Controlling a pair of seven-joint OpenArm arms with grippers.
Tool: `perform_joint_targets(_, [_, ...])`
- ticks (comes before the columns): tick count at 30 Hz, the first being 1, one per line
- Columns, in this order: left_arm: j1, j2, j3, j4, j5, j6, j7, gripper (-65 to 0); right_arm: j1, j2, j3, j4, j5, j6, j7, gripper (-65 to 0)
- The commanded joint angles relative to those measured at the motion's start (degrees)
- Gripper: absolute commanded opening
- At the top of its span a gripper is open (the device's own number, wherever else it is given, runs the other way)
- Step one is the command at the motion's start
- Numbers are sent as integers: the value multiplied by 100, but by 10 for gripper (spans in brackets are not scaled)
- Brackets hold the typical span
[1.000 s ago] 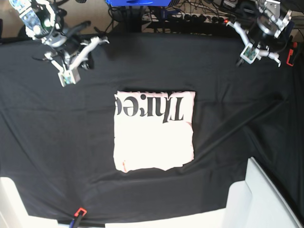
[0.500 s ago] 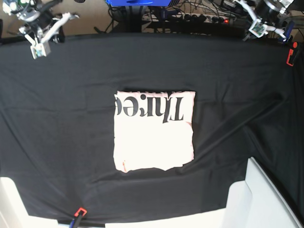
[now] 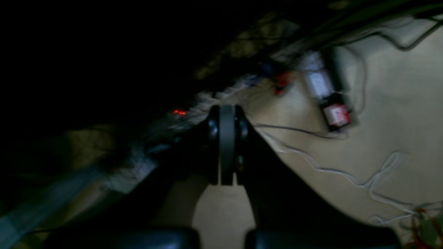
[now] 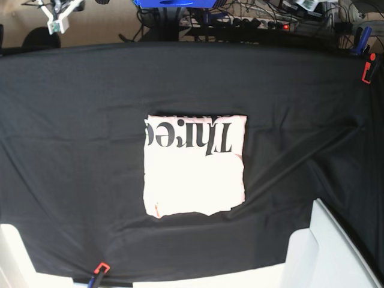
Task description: Fold the T-shirt properly
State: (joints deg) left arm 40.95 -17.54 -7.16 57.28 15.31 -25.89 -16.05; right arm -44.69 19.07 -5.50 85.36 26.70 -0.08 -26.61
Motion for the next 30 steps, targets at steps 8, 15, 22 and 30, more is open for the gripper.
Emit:
perform_joint_targets(8, [-2394, 290, 588, -4114, -59, 18, 1091, -650, 2328, -320, -246, -4840, -195, 30, 107, -650])
perform_joint_targets(15, [-3194, 642, 799, -5125, -41, 18, 1258, -650, 3444, -918, -2294, -8338, -1602, 30, 3676, -650])
perform_joint_targets(22, [-3396, 739, 843, -5020, -94, 18, 1241, -650, 3550, -1006, -2787, -8488, -1663, 12, 4037, -650])
perform_joint_targets(30, [-3334, 756, 791, -4686, -103, 18, 1249, -650, 3559, -988, -2804, -8532, -1663, 12, 4037, -650])
